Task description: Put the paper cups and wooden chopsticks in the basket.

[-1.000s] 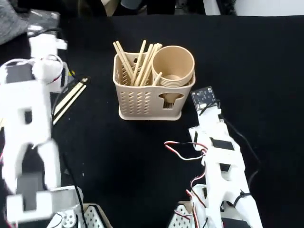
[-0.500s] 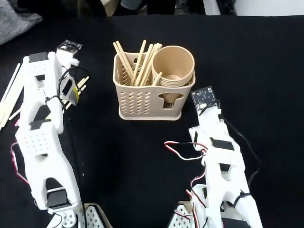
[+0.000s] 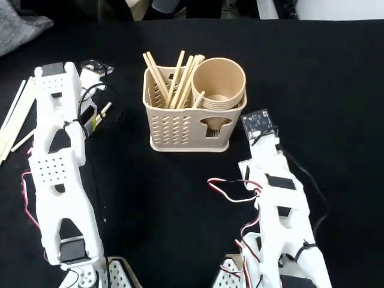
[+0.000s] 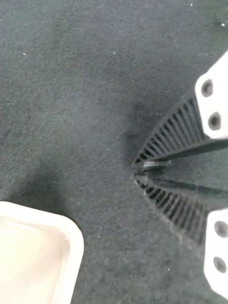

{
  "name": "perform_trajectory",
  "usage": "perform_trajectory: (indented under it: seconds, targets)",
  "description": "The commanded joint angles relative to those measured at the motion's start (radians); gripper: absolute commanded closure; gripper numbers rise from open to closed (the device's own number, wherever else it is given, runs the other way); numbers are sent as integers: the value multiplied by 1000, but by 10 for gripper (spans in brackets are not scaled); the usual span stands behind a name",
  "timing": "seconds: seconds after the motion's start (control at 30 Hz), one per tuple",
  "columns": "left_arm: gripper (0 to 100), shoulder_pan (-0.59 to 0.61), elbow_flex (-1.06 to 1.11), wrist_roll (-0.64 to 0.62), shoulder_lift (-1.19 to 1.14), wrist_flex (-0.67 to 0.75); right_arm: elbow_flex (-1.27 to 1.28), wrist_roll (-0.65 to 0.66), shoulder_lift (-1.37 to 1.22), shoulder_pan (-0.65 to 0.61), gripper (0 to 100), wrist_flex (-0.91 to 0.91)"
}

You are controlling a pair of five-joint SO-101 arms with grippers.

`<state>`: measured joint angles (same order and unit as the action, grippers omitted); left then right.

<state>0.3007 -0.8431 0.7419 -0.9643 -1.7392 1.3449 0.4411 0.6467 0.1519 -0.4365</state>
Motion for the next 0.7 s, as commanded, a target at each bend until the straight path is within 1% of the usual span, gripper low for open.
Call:
perform_trajectory:
  seconds: [0.0, 0.13, 0.33, 0.37, 0.5, 0.6, 0.67]
  targets:
    - [972, 1, 4, -89, 95, -21, -5, 9, 25, 12, 986, 12]
    - [972, -38, 104, -152, 288, -21, -5, 9, 25, 12, 986, 12]
    - [972, -177, 387, -164, 703, -14, -5, 9, 25, 12, 986, 12]
    - [972, -200, 435, -164, 770, 5, -5, 9, 25, 12, 986, 12]
    - [972, -272, 644, -190, 1045, 141, -5, 9, 25, 12, 986, 12]
    - [972, -308, 816, -247, 1261, 288, -5, 9, 25, 12, 986, 11]
    - [972, -331, 940, -262, 1410, 382, -5, 9, 25, 12, 986, 11]
